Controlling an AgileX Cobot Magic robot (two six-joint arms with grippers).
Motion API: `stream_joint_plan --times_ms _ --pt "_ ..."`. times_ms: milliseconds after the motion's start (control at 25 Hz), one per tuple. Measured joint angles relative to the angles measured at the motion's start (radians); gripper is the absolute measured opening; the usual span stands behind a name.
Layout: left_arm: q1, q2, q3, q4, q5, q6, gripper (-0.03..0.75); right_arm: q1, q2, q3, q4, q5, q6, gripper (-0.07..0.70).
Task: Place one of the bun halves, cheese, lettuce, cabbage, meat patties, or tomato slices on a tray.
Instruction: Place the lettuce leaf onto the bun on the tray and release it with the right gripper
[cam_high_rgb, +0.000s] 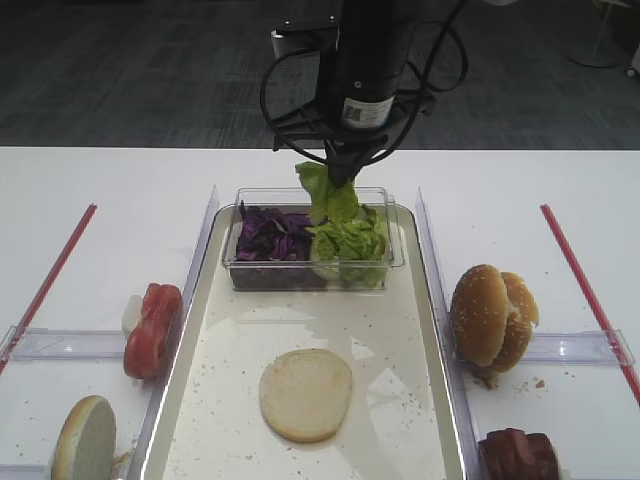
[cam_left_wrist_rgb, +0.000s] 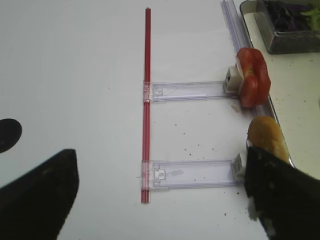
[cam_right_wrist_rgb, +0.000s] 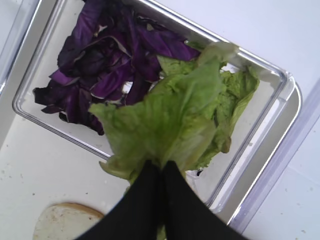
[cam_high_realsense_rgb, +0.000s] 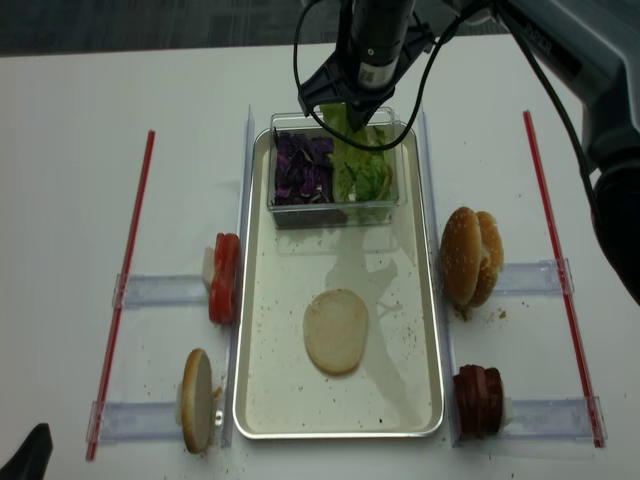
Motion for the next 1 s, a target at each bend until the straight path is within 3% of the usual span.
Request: stream_joint_plan --times_ms 520,1000 --pt "0.000 0.000 0.000 0.000 0.000 0.000 0.618 0.046 -0.036 0.044 -0.007 0.002 0.002 0.047" --pt "0.000 0.000 0.000 0.000 0.000 0.000 0.618 0.060 -0.340 0.523 -0.002 -0.016 0.002 0.047"
